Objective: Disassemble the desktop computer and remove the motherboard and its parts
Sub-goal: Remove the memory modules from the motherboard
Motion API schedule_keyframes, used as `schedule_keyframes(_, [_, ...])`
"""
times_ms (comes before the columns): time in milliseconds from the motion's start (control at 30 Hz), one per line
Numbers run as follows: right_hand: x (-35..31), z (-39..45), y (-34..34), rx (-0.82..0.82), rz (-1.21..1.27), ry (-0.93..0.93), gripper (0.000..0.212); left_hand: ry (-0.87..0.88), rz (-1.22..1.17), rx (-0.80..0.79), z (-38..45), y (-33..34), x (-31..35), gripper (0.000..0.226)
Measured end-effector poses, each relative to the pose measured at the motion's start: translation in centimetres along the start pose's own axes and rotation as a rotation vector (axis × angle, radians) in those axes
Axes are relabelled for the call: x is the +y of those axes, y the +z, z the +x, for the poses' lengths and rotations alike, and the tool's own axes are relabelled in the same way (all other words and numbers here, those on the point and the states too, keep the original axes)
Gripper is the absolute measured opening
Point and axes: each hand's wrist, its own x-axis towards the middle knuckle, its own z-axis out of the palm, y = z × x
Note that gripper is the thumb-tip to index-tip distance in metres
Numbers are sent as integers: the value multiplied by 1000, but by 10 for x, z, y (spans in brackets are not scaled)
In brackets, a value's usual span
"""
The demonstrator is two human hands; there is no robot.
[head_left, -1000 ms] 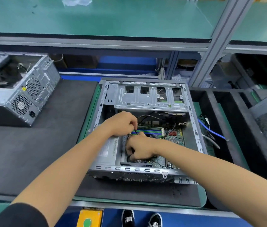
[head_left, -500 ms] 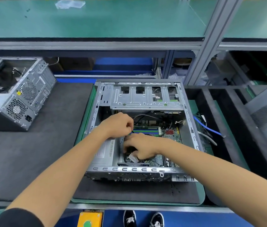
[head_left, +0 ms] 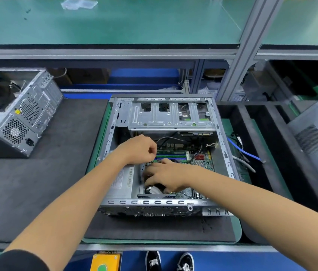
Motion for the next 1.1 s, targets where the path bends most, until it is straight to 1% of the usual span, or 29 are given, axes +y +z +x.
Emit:
schedule_keyframes(67, [6, -4, 4, 37, -31, 42, 87, -5, 3, -7, 0, 0, 0, 14])
schedule_keyframes(100, [10, -7, 6, 70, -20, 67, 92, -6, 4, -6, 0, 0, 0, 15])
schedule_keyframes(167, [18, -12, 8, 137, 9, 99, 94, -10, 3, 5, 0, 0, 0, 17])
schedule_keyframes(267, [27, -26, 13, 191, 76, 151, 98, -28, 25, -9, 0, 0, 1, 17])
schedule_keyframes(367, [37, -41, 14, 171, 246, 243, 99, -47, 56, -44, 2, 0, 2, 17])
schedule_keyframes(433, [44, -48, 9, 121, 469, 317, 90, -62, 68, -68, 4, 0, 2, 16])
schedule_keyframes(467, [47, -50, 7, 123, 561, 359, 79, -67, 78, -83, 5, 0, 2, 15])
schedule_keyframes(500, [50, -51, 6, 144, 596, 404, 63, -68, 91, -101, 6, 0, 2, 14])
schedule_keyframes(533, [52, -50, 5, 169, 571, 448, 48, -69, 109, -116, 6, 1, 2, 13])
schedule_keyframes(600, [53, -47, 7, 166, 463, 535, 29, -71, 161, -125, 6, 2, 3, 13])
schedule_keyframes(667, [52, -45, 11, 111, 418, 598, 16, -57, 238, -114, 6, 4, 3, 31])
schedule_keyframes(733, [51, -44, 15, 45, 390, 641, 13, -38, 293, -98, 6, 6, 3, 46])
schedule_keyframes(767, [51, -44, 17, 24, 386, 652, 15, -37, 311, -95, 5, 6, 4, 46])
schedule_keyframes(867, [55, -44, 18, 14, 435, 653, 29, -69, 400, -129, 5, 6, 7, 30])
schedule_keyframes(933, [57, -43, 18, 92, 452, 658, 29, -121, 486, -188, 7, 6, 12, 20])
schedule_keyframes(1000, [56, -42, 14, 235, 502, 658, 25, -164, 534, -276, 10, 4, 14, 18])
schedule_keyframes(1033, [55, -40, 13, 299, 536, 642, 23, -171, 532, -322, 13, 2, 14, 19])
schedule_keyframes(1100, [52, -38, 11, 360, 582, 602, 19, -162, 471, -386, 19, -1, 16, 26])
